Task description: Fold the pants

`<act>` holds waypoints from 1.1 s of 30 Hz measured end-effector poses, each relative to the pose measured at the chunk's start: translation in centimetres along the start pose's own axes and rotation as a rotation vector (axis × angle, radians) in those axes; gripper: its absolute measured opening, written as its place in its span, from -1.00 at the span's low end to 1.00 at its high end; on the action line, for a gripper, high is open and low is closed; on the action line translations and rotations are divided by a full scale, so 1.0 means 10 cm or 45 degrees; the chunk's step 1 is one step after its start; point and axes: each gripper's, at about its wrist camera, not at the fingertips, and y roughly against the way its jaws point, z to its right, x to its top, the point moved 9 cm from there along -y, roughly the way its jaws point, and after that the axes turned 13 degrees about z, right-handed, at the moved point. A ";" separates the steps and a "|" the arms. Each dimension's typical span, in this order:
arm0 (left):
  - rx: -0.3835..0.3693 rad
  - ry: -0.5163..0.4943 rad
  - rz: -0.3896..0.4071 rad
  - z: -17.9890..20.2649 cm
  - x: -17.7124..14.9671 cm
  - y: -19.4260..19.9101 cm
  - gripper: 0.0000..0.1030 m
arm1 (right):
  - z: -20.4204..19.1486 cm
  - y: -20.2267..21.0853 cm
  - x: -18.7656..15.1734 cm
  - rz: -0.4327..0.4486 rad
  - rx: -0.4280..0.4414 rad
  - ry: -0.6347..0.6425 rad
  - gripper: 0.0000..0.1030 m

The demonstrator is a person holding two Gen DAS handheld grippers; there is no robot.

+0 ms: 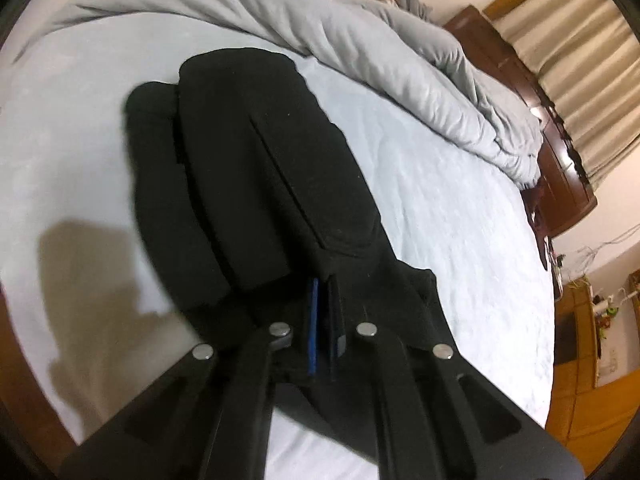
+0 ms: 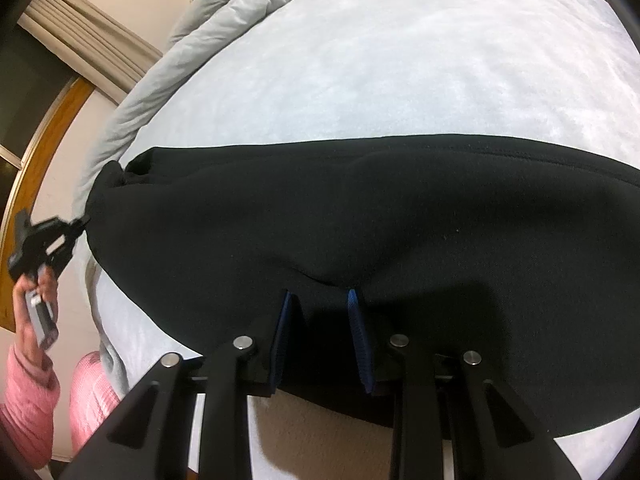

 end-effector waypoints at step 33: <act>0.284 -0.025 0.067 -0.66 -0.12 0.08 -0.74 | 0.03 0.00 0.00 0.009 0.021 -0.002 -0.42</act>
